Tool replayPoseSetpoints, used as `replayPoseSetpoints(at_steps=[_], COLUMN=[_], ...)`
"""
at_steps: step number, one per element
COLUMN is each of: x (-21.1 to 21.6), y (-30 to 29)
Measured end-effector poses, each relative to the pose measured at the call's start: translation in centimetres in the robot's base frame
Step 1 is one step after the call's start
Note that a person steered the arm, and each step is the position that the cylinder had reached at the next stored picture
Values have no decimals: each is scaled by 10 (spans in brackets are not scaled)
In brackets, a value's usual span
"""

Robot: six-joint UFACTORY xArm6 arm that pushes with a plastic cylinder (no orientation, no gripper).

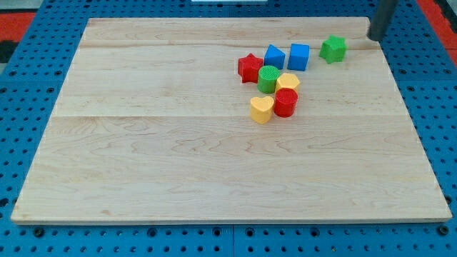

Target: Push green star above blue triangle

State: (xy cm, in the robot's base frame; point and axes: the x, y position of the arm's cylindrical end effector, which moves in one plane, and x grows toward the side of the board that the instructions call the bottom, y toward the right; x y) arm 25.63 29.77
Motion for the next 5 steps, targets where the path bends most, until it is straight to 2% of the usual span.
replayPoseSetpoints(at_steps=[2,3,5], x=[114,110,74], y=[-20,-27,-31])
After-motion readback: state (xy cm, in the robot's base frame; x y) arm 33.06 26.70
